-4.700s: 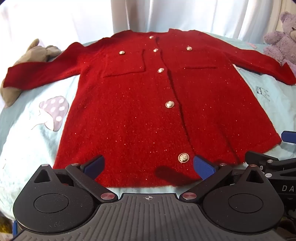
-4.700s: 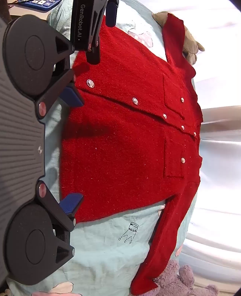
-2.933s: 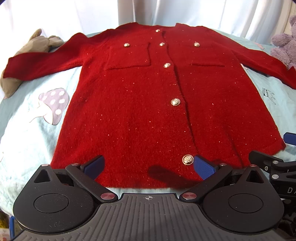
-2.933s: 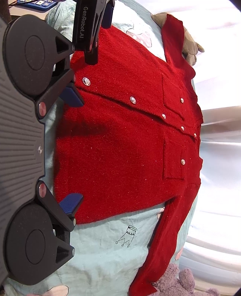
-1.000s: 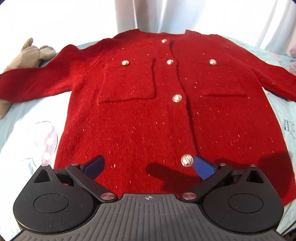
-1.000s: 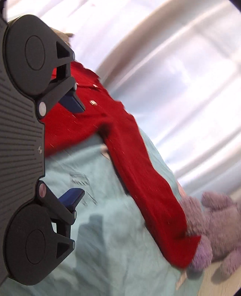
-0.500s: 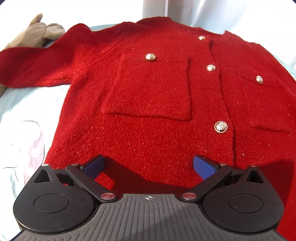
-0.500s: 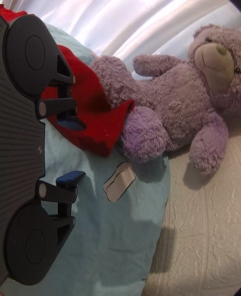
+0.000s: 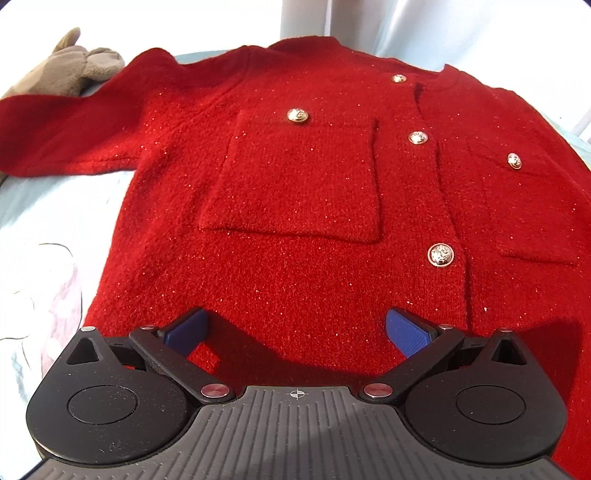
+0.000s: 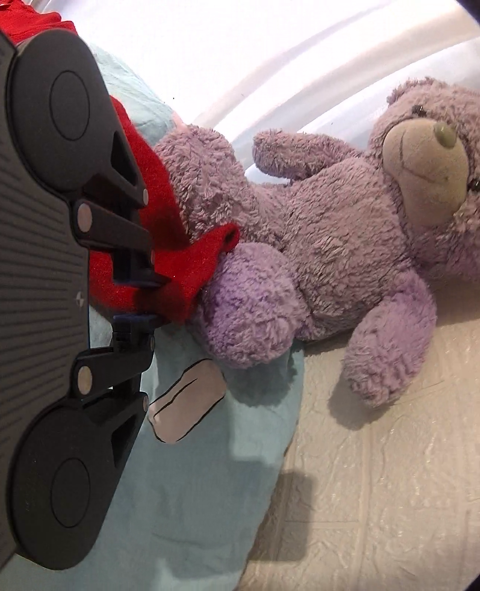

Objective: Fold small clothes

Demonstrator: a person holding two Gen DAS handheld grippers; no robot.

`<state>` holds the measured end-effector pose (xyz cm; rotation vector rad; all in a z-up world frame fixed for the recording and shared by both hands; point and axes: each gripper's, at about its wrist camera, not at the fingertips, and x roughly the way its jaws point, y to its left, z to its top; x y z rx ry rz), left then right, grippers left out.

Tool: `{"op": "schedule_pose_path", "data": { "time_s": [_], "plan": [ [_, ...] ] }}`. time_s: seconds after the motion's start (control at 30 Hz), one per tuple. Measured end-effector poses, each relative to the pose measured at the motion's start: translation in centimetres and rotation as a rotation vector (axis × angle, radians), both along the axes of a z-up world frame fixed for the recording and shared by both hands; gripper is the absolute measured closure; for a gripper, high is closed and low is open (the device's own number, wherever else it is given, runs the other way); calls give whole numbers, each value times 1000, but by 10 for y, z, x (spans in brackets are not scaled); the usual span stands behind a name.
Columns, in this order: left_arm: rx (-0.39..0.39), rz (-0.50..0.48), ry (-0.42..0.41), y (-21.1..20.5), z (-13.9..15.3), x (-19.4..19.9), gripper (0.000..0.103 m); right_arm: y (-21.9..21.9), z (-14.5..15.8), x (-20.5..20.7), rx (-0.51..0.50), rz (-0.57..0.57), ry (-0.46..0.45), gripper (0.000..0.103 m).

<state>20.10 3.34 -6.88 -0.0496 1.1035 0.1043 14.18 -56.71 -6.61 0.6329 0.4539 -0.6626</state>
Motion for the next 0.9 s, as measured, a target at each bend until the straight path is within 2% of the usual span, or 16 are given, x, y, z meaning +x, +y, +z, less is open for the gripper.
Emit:
{"op": "schedule_pose_path", "data": {
  "time_s": [0.13, 0.27, 0.47, 0.6, 0.67, 0.7, 0.73, 0.77, 0.8, 0.9],
  "plan": [
    [-4, 1, -3, 0, 0, 1, 0, 31, 38, 3, -133, 59, -40, 92],
    [-4, 4, -25, 1, 0, -1, 0, 81, 79, 17, -269, 183, -103, 92],
    [-33, 11, -42, 7, 7, -2, 0, 198, 124, 44, -420, 503, -258, 92],
    [-106, 49, -109, 23, 26, 0, 0, 288, 123, 57, -473, 760, -339, 91],
    [-137, 50, -155, 31, 36, 2, 0, 330, 107, 64, -474, 882, -320, 91],
    [-152, 46, -173, 33, 42, 6, 0, 345, 96, 67, -444, 935, -288, 90],
    [-163, 37, -186, 35, 47, 9, 0, 359, 83, 71, -399, 998, -229, 81],
    [-177, 18, -199, 35, 52, 13, 0, 370, 70, 75, -351, 1043, -149, 62],
    [-194, -5, -210, 34, 55, 18, 0, 376, 59, 75, -318, 1065, -93, 57],
    [-274, -67, -214, 28, 60, 37, 0, 376, 38, 61, -267, 1079, -27, 57]
  ]
}}
